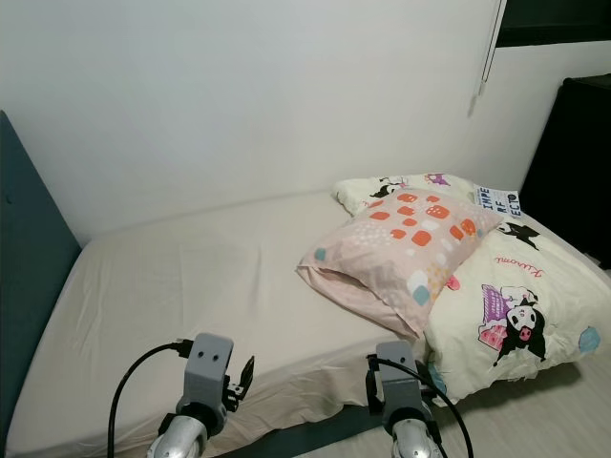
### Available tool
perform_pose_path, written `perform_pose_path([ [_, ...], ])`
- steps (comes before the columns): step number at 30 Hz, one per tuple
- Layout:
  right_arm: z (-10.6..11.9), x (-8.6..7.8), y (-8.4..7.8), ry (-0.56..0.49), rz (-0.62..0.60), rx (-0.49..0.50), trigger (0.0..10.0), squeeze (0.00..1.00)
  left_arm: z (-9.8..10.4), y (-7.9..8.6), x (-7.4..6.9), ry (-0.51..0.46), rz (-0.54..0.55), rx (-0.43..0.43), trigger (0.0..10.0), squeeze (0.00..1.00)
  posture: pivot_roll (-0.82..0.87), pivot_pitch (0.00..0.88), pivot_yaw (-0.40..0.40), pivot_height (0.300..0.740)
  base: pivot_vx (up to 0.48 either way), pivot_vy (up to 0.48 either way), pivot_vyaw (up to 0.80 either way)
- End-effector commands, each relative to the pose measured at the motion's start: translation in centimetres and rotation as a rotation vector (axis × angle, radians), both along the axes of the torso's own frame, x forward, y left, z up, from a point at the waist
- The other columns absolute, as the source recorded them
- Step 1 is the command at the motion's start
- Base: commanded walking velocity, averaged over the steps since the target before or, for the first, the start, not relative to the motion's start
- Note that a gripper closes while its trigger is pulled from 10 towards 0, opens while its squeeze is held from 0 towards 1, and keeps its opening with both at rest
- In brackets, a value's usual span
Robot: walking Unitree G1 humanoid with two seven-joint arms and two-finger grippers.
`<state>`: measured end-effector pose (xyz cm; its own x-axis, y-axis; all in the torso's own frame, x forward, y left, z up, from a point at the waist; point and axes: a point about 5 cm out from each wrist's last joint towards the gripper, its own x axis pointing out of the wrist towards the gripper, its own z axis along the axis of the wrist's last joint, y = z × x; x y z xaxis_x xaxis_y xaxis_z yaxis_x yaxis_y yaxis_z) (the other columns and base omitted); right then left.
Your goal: Clean up the room
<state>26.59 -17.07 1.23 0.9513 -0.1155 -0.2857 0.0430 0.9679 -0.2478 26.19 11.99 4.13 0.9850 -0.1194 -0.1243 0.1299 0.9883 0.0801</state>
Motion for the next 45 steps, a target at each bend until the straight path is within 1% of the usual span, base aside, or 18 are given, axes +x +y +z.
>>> perform_pose_path([
  [1,-0.3,-0.2,0.1,0.012,0.003,-0.001,10.0,0.0,0.01,0.19,-0.14,0.003,0.001,0.016,10.0,0.0,-0.02,0.032,0.018,0.74,0.0,0.0,0.0],
  [45,-0.25,-0.07,0.02,0.01,-0.002,-0.005,10.0,0.0,0.09,0.21,0.01,0.001,-0.004,0.017,10.0,0.0,-0.03,0.023,0.023,0.74,0.0,0.0,0.0],
])
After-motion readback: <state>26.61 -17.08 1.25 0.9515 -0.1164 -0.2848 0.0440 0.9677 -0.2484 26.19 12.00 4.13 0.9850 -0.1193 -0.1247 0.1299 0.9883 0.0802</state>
